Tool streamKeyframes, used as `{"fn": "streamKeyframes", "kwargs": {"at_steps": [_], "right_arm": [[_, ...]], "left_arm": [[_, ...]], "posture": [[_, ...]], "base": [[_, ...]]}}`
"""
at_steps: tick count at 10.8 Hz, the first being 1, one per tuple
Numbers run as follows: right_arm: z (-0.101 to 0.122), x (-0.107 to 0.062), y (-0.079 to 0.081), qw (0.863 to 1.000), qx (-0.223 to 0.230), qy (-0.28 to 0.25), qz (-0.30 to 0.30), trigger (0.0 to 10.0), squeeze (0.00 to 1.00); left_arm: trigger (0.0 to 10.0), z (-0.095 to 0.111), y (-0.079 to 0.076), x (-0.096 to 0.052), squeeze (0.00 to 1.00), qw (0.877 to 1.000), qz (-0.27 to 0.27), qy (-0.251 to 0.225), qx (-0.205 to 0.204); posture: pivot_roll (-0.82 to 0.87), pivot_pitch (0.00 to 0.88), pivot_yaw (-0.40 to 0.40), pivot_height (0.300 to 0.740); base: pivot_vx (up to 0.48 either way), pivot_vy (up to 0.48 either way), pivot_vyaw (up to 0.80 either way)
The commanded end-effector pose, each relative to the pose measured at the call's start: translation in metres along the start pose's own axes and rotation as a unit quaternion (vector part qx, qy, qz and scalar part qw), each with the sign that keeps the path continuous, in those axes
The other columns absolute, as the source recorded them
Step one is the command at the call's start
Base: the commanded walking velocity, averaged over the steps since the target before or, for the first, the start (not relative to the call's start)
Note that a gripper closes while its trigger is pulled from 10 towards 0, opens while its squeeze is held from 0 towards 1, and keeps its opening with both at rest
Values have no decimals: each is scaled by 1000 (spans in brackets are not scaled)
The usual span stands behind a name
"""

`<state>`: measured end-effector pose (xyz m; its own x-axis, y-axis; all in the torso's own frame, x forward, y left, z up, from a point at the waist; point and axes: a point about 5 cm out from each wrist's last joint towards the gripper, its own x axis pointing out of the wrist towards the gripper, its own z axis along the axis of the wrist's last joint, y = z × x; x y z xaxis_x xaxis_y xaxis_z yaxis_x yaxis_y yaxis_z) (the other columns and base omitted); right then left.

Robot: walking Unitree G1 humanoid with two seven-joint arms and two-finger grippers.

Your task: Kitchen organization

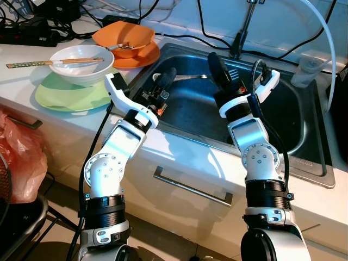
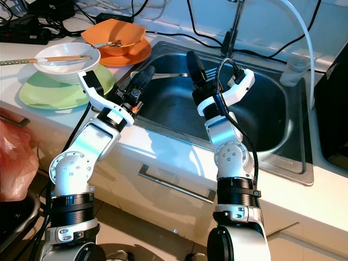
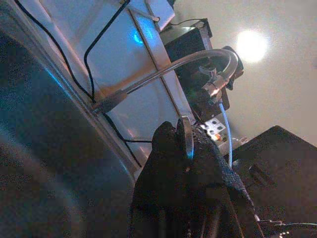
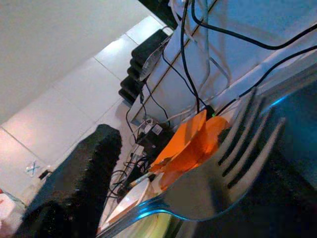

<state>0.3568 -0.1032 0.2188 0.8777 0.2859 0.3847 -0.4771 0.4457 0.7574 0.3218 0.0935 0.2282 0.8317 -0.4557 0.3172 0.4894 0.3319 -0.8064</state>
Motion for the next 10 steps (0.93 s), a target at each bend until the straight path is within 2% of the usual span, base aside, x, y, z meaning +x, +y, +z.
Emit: {"fn": "streamKeyframes", "kwargs": {"at_steps": [1, 6, 10], "right_arm": [[7, 10, 17, 999, -5, -17, 37, 0, 0], [8, 13, 19, 999, -3, -20, 40, 0, 0], [10, 14, 21, 999, -4, -24, 43, 0, 0]], "left_arm": [[0, -6, 5, 0, 0, 1000, 16, 18, 5], [0, 5, 9, 2, 0, 999, 27, -1, 20], [0, 2, 9, 3, 0, 1000, 24, 1, 20]], "posture": [[18, 75, -35, 740], [23, 66, -35, 740], [20, 62, -35, 740]], "base": [[0, 0, 0], [0, 0, 0], [0, 0, 0]]}}
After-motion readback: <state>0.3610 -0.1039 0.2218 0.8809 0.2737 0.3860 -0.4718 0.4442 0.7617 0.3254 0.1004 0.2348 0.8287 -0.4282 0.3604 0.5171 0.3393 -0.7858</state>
